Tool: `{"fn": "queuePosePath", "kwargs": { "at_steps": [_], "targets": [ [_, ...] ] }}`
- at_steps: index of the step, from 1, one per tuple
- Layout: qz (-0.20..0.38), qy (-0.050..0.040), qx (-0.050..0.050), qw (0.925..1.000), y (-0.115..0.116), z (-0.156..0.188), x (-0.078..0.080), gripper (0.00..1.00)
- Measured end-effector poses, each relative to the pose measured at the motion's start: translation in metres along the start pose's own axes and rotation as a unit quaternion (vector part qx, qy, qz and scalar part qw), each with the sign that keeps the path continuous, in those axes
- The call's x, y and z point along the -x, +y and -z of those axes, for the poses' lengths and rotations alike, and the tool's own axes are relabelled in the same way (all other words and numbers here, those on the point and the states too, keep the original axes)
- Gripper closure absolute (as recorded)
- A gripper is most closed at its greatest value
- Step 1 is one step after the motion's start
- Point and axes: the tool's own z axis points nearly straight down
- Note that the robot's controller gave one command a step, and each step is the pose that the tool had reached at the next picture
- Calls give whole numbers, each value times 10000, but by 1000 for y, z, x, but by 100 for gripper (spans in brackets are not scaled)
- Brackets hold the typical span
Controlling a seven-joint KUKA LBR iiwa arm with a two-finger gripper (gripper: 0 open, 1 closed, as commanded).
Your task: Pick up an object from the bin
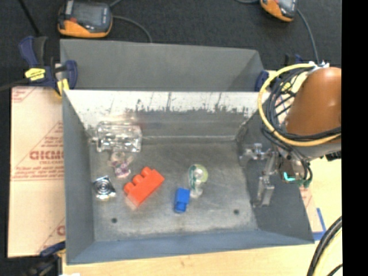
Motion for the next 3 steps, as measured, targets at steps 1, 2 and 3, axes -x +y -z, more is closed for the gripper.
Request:
{"fn": "queuePosePath", "kwargs": {
  "at_steps": [1, 2, 3],
  "targets": [
    [-819, 1, 16, 9966, 82, -125, 6, 0],
    [-570, -79, 9, 9983, 127, -148, 45, 0],
    [-567, -98, 5, 9983, 125, -145, 46, 100]
  ]
}}
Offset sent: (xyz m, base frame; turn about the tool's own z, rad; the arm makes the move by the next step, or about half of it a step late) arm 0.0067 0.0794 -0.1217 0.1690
